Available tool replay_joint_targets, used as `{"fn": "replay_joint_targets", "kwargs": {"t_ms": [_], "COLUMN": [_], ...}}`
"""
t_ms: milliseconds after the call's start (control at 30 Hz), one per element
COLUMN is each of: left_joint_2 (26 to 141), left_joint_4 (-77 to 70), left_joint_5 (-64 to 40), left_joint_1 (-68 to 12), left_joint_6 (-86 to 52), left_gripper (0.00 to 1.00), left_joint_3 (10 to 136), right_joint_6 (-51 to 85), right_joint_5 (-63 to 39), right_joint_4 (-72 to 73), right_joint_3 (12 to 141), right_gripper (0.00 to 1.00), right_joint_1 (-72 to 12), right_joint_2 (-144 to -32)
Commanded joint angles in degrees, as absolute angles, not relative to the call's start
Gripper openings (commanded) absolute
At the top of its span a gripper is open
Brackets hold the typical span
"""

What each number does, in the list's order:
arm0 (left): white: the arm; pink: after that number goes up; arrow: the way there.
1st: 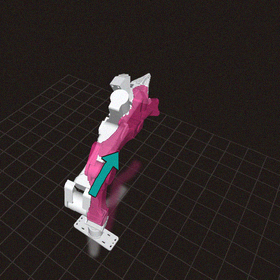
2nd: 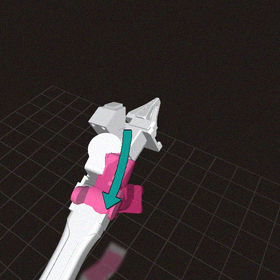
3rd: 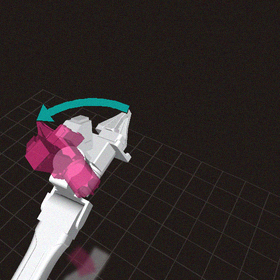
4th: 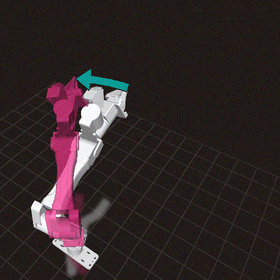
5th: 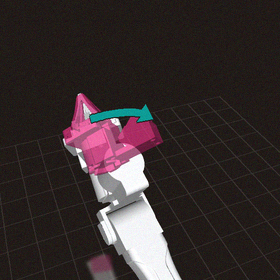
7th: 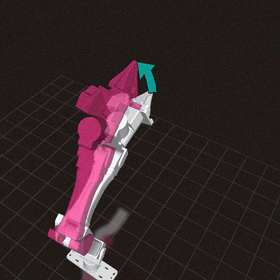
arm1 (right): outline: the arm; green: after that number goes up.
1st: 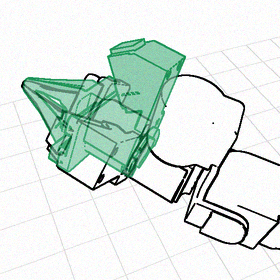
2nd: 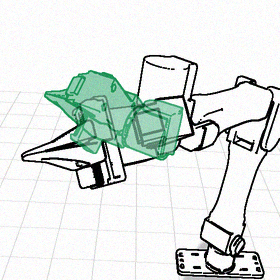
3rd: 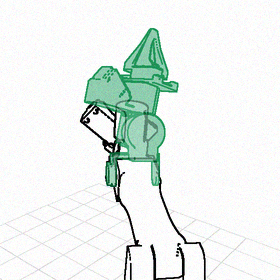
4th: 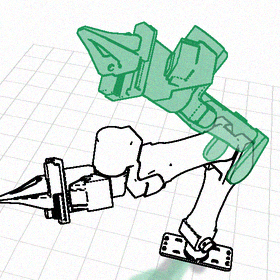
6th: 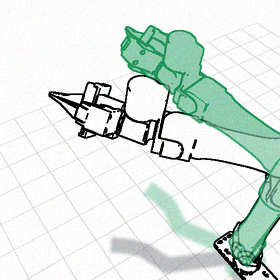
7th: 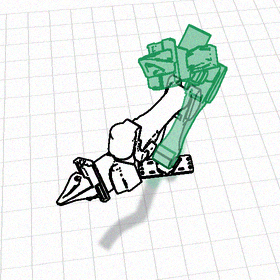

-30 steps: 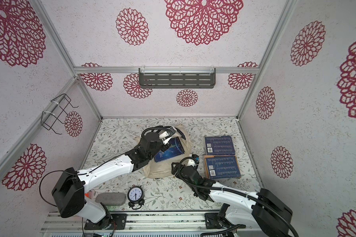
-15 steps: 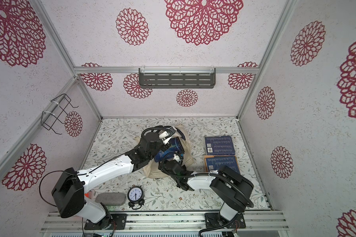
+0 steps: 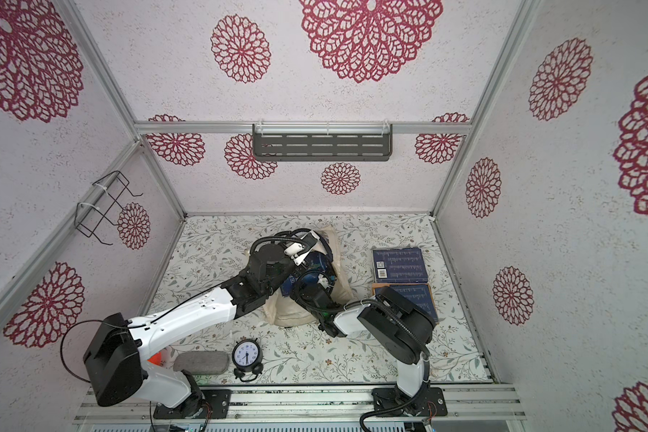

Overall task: Take out the books from the canvas bag
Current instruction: Pick up the book from the canvas bag.

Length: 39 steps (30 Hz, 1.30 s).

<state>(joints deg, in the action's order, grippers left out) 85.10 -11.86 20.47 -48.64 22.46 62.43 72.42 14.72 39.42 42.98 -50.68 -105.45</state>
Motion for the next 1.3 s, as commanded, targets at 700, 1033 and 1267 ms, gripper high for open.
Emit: {"fn": "replay_joint_targets", "kwargs": {"t_ms": [700,1033,1267], "left_joint_2": [79.34,81.17,83.52], "left_joint_4": [-22.98,-22.59,-22.23], "left_joint_5": [19.08,20.07,23.47], "left_joint_1": [-51.72,-51.77,-51.68], "left_joint_6": [25.24,25.47,26.19], "left_gripper": [0.0,0.0,0.0], "left_joint_3": [59.68,60.02,60.86], "right_joint_6": [61.68,62.36,61.53], "right_joint_5": [13.3,15.14,15.44], "right_joint_4": [65.06,61.66,60.23], "right_joint_3": [44.57,44.83,44.63], "right_gripper": [0.52,0.28,0.12], "right_joint_1": [-45.61,-45.51,-45.48], "right_joint_2": [-110.86,-109.52,-107.62]}}
